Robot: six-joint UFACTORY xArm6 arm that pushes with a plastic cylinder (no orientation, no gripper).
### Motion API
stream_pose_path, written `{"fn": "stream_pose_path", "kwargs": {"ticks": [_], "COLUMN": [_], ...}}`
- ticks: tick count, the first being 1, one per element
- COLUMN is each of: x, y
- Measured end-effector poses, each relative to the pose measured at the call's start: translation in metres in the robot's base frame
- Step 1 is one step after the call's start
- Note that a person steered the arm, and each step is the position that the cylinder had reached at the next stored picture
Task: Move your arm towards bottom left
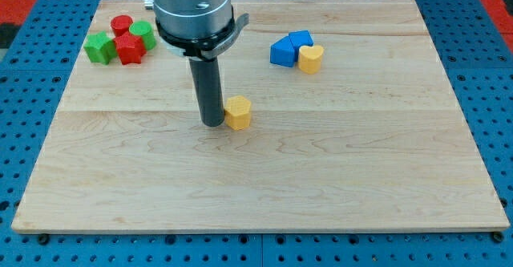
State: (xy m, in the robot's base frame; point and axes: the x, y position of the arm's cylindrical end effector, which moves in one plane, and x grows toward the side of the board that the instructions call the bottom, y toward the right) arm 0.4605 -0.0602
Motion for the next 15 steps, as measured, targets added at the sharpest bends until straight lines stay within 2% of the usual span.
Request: {"fn": "stream_pose_path", "kwargs": {"ticks": [2, 4, 6, 9, 12, 13, 14, 15], "x": [-0.007, -0.004, 0.022, 0.023, 0.023, 0.038, 0.064, 0.069], "y": [-0.001, -0.109, -0.231, -0.238, -0.109, -0.131, -0.223, -0.244]}}
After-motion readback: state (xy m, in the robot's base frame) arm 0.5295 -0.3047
